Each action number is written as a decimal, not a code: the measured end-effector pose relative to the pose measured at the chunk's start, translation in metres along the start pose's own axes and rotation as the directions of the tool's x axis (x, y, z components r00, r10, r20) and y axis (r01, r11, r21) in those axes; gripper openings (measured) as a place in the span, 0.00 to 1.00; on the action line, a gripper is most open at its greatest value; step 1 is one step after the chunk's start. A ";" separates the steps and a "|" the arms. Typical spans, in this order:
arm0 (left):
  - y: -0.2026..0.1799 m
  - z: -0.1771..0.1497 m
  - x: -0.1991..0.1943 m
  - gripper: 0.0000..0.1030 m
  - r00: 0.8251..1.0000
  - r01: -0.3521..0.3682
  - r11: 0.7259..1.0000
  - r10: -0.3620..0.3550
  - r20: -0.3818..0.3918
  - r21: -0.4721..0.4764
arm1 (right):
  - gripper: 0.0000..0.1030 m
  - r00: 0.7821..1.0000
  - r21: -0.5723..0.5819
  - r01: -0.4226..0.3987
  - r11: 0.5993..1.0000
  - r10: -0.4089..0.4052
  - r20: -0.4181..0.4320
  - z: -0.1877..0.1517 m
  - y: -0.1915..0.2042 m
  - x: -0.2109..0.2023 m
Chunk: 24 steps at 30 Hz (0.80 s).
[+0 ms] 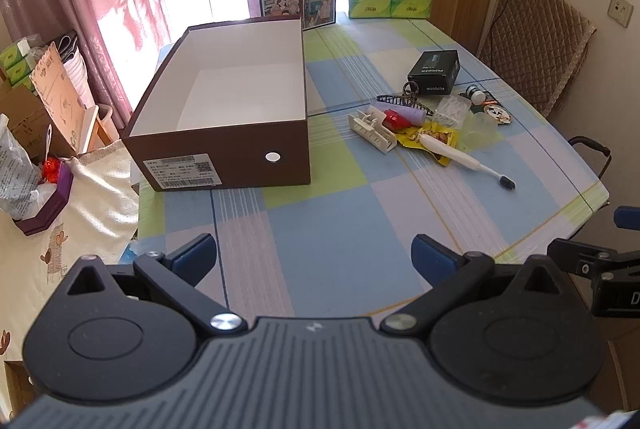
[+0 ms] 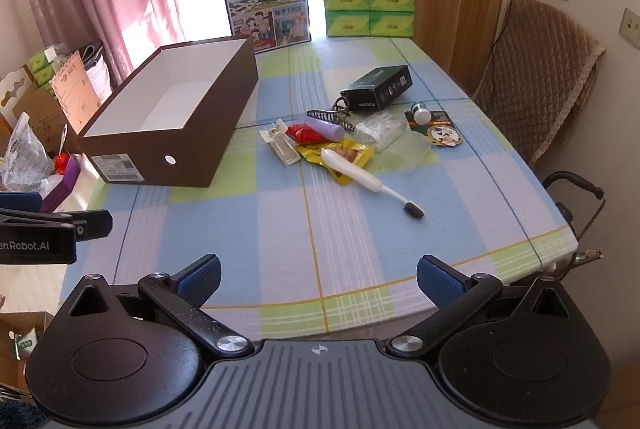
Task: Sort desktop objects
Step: 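Move both tools toward the cluttered items on the table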
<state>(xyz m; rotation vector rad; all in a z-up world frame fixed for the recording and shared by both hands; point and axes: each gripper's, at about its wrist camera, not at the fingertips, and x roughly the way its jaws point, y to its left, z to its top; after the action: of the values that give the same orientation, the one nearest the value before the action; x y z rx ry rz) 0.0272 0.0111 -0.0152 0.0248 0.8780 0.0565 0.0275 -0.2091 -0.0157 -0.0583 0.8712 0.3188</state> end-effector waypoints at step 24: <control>-0.049 0.038 0.077 0.99 0.997 0.032 0.999 -0.032 -0.065 -0.008 | 0.97 0.993 -0.190 -0.074 0.979 0.089 0.074 0.040 -0.058 0.067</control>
<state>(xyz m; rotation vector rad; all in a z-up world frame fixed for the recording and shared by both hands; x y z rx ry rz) 0.1071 -0.0333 -0.0520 0.0027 0.9433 0.0306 0.1149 -0.2405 -0.0454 -0.1831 0.7614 0.4767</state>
